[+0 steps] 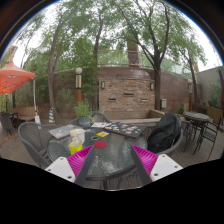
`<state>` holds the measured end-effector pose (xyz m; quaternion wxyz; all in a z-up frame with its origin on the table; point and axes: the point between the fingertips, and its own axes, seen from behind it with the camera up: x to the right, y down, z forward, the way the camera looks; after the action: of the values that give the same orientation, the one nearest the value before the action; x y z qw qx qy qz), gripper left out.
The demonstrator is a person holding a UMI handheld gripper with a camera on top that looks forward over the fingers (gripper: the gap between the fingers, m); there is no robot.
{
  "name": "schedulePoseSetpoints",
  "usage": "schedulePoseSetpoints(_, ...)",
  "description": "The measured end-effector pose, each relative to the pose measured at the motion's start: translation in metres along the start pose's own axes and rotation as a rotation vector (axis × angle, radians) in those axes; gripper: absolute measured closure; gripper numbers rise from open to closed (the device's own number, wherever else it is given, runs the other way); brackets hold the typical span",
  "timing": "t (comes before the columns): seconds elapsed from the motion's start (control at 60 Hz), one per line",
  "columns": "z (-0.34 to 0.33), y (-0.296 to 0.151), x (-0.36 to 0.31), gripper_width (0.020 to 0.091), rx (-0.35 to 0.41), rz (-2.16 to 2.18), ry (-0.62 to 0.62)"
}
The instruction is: Pour water
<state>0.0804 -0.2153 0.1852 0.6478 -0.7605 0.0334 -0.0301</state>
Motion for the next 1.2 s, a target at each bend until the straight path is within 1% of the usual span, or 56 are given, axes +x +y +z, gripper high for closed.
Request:
schedulePoseSetpoints(0.183, -0.010, -0.004, 0.007, 0.0294, 0.003, -0.017, -0.003)
schedulePoseSetpoints(0.283, -0.010, -0.002, 0.007, 0.0288, 0.001, -0.040, 0.004)
schedulePoseSetpoints(0.383, -0.006, 0.007, -0.004, 0.0288, -0.008, -0.043, -0.021)
schedulePoseSetpoints(0.5, 0.006, 0.028, -0.033, 0.0289, -0.018, -0.023, -0.077)
schedulePoseSetpoints(0.65, 0.039, 0.055, -0.101, 0.0289, 0.008, -0.001, -0.212)
schedulePoseSetpoints(0.717, 0.058, 0.064, -0.127, 0.0286, 0.020, -0.003, -0.243)
schedulePoseSetpoints(0.8, 0.091, 0.073, -0.141, 0.0308, 0.027, -0.023, -0.191)
schedulePoseSetpoints(0.933, 0.140, 0.084, -0.160, 0.0308, 0.037, -0.064, -0.089)
schedulePoseSetpoints(1.033, 0.165, 0.081, -0.160, 0.0320, 0.051, -0.068, -0.019)
schedulePoseSetpoints(1.15, 0.188, 0.070, -0.169, 0.0329, 0.081, -0.047, -0.003)
schedulePoseSetpoints(1.183, 0.194, 0.066, -0.172, 0.0352, 0.094, -0.045, -0.001)
schedulePoseSetpoints(1.2, 0.197, 0.067, -0.173, 0.0384, 0.091, -0.044, -0.001)
